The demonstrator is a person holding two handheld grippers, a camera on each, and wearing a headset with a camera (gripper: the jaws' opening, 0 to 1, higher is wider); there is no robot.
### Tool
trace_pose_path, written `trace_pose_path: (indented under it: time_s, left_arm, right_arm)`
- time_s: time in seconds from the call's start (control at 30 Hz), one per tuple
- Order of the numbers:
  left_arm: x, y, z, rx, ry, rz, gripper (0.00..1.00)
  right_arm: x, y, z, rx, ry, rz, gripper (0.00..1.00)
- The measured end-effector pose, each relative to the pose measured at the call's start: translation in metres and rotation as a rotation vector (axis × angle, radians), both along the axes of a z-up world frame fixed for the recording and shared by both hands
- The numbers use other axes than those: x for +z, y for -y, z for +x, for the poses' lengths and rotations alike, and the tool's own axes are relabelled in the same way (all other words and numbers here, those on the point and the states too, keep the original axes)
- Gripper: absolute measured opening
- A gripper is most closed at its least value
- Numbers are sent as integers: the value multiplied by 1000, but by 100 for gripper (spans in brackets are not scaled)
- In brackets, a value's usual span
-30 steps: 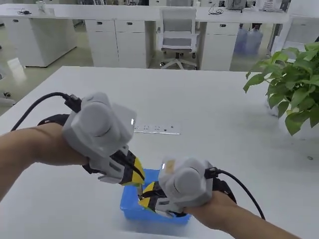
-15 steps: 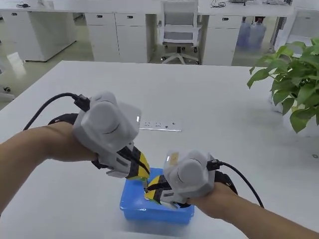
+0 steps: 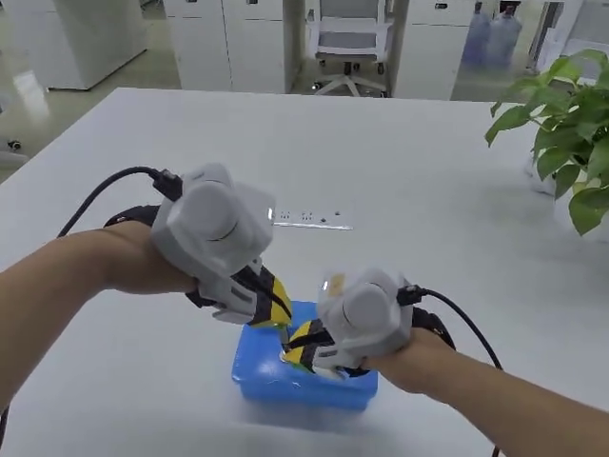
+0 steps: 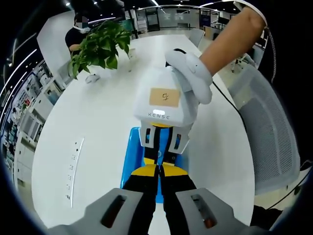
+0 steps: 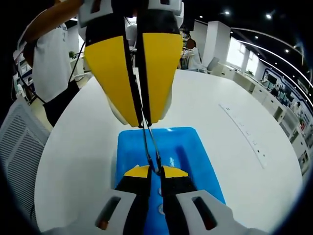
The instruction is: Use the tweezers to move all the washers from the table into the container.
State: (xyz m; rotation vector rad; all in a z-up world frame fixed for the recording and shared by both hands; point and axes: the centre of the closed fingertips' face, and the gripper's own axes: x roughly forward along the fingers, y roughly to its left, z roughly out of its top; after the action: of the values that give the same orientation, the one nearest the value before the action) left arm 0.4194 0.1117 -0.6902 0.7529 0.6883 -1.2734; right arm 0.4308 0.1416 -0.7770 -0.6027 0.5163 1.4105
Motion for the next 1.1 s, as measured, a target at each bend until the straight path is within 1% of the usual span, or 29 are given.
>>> trace_pose_path:
  time_s: [0.27,0.43,0.53,0.73,0.77,0.9,1.1]
  left_arm:
    - [-12,0,3,12,-21,-4,5]
    - [-18,1,3,15,-32,-6,5]
    - [-21,1,4,15,-33,-3,5]
    - [-24,1,5,16,-34,-7,5]
    - [-23,3,4,16,-37,-15,5]
    - [-23,2,5,18,-34,-12,5]
    - [-20,3,2,12,-37,-16,5]
  right_arm:
    - [-14,2,1,14,-29,-24,9]
    - [-18,3,-1,21,-41,-34,9]
    - [-22,3,1,21,-46,-44,9]
    - [-26,5,1,24,-43,-57,10]
    - [-26,6,1,24,-41,-59,10]
    - [-27,7,2,22,-42,-64,10]
    - [-24,9,-1,20,-41,-63,12]
